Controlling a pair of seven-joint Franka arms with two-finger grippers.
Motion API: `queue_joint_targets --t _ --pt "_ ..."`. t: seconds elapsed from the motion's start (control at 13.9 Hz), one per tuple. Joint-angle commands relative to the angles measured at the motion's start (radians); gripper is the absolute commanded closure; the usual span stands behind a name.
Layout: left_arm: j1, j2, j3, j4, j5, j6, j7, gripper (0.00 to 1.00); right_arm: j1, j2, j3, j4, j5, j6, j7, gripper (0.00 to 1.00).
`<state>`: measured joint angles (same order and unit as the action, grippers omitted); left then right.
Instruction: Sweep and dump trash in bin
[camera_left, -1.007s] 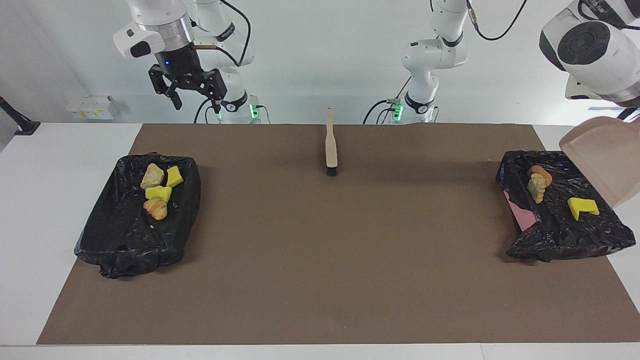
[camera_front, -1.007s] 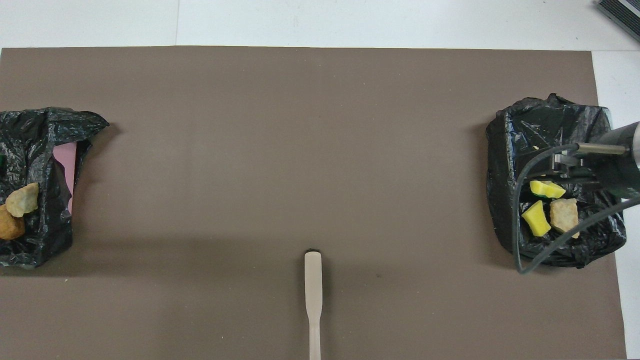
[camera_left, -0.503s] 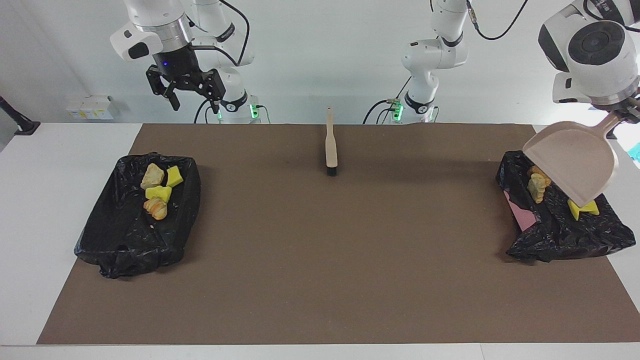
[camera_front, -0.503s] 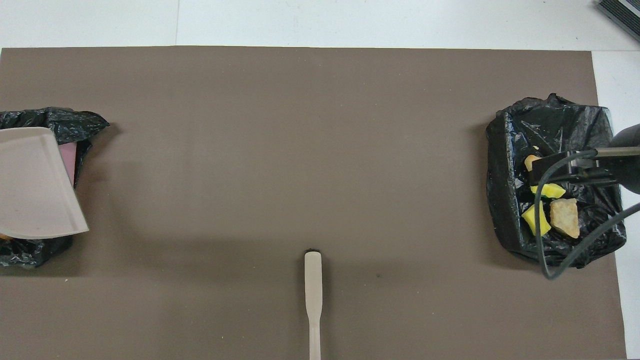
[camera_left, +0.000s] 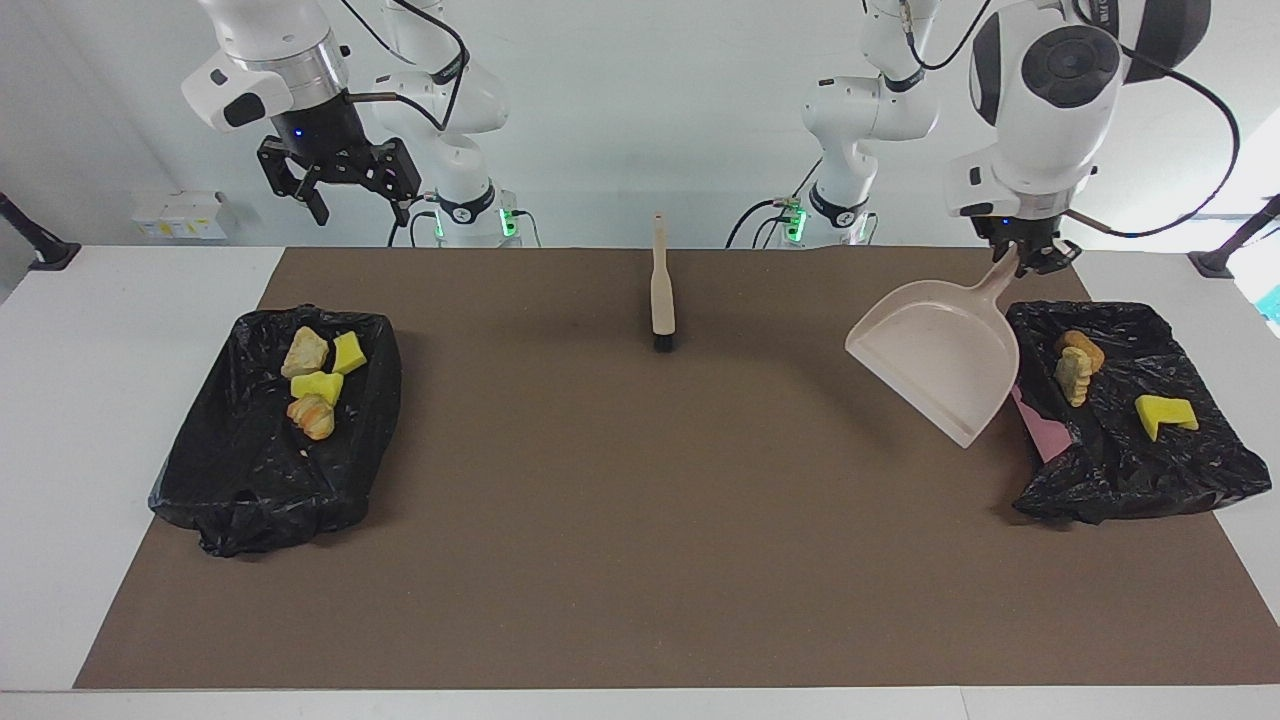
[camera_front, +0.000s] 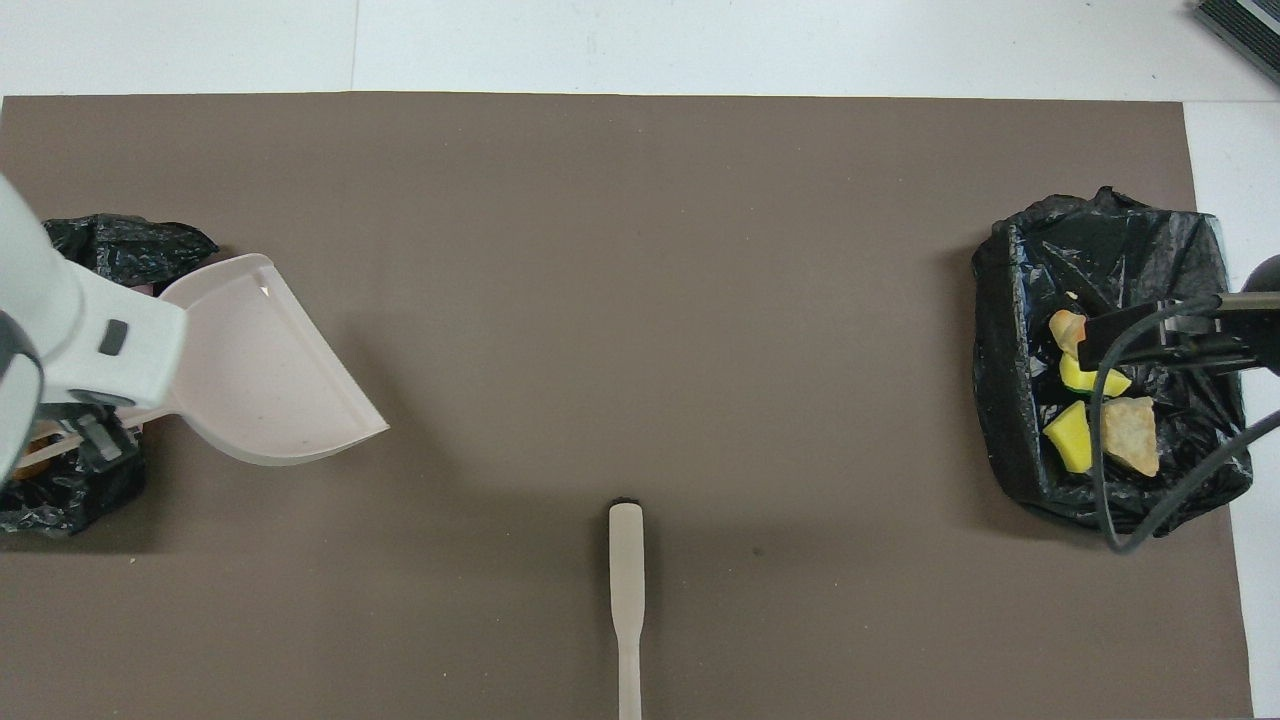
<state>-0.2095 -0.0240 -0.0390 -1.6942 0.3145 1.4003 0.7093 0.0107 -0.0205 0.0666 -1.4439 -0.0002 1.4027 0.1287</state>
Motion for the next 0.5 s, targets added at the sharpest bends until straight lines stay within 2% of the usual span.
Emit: queue_joint_targets --t 0.0,0.22,0.43 --pt "-0.076 -0.022 0.017 -0.053 -0.095 0.015 -0.204 1.00 0.020 -0.007 -0.030 -0.007 -0.020 -0.016 -0.001 0.00" --pt "-0.145 -0.004 0.014 -0.061 -0.207 0.063 -0.394 1.00 0.061 -0.026 -0.093 -0.038 -0.014 -0.024 0.003 0.00" --pt "-0.241 0.010 0.014 -0.102 -0.287 0.182 -0.587 1.00 0.063 -0.027 -0.094 -0.039 -0.012 -0.022 0.003 0.00"
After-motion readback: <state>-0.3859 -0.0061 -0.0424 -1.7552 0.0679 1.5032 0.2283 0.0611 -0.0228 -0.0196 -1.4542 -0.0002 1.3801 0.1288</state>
